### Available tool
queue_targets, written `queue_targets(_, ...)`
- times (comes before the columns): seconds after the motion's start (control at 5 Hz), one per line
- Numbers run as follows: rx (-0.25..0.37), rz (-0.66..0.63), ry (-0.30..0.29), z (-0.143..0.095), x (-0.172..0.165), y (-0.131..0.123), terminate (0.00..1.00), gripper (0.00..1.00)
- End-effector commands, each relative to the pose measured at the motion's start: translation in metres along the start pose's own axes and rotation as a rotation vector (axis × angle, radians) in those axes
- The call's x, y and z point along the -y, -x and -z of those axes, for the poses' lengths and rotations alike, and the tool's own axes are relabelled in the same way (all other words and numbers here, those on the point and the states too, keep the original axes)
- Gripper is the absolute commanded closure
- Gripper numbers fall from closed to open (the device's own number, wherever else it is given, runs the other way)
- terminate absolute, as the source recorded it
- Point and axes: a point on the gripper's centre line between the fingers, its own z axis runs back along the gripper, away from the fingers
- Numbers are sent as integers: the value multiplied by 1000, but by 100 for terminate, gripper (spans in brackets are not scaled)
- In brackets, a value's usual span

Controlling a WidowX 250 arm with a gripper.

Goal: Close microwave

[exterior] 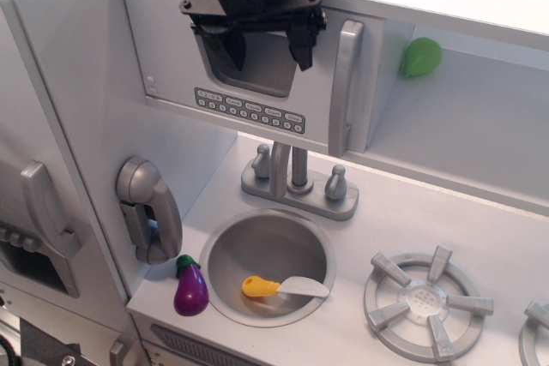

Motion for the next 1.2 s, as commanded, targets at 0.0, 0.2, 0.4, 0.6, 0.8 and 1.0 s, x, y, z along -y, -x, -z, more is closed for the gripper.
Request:
queue_targets(0.0,-147,-35,-63,-39,-13,8,0,0)
queue_targets(0.2,-371,-44,-179,-60,-35,40,0,0)
queue_targets(0.4,-582,18,-214,-73,-54,52,0,0)
queue_targets(0.6,-554,28,-207,-74,-71,54,0,0)
queue_targets(0.8,-554,28,-207,-74,-71,54,0,0)
queue_targets(1.0,-554,28,-207,-74,-71,54,100,0)
